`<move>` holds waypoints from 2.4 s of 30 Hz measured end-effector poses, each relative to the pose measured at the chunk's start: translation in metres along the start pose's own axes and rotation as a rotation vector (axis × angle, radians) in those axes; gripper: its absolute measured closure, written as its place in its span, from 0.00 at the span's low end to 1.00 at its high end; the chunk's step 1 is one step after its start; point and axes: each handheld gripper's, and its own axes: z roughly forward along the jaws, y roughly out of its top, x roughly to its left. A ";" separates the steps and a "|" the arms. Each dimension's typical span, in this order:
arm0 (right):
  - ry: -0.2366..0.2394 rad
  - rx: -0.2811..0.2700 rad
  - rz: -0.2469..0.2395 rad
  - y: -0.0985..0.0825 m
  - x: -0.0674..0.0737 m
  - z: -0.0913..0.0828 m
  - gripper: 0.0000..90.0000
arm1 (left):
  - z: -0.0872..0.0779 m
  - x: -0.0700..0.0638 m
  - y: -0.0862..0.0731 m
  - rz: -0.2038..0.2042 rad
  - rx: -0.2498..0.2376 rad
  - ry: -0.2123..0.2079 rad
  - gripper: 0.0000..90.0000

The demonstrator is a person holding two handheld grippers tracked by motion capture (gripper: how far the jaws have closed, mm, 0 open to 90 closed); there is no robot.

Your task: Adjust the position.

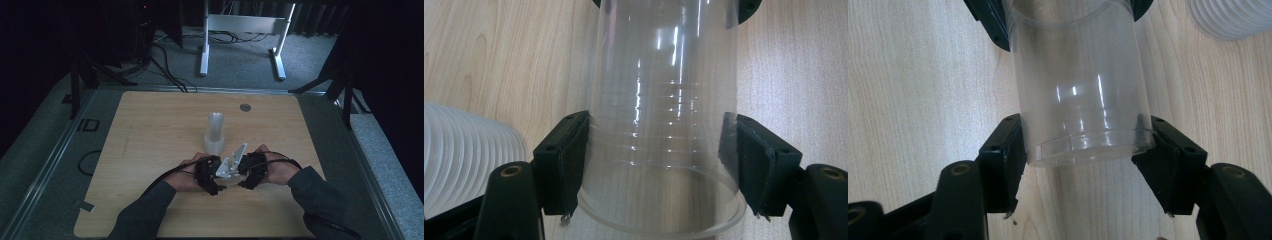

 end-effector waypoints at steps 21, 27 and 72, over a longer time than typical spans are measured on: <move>0.002 -0.004 -0.022 0.000 0.002 0.006 0.46 | 0.000 -0.001 0.000 0.021 0.011 0.000 0.32; 0.002 -0.015 -0.014 -0.002 0.001 0.004 0.47 | -0.001 -0.001 0.000 0.008 -0.004 -0.001 0.29; -0.119 -0.034 0.301 -0.053 -0.026 0.004 0.47 | -0.015 0.009 0.001 -0.091 -0.112 0.066 0.22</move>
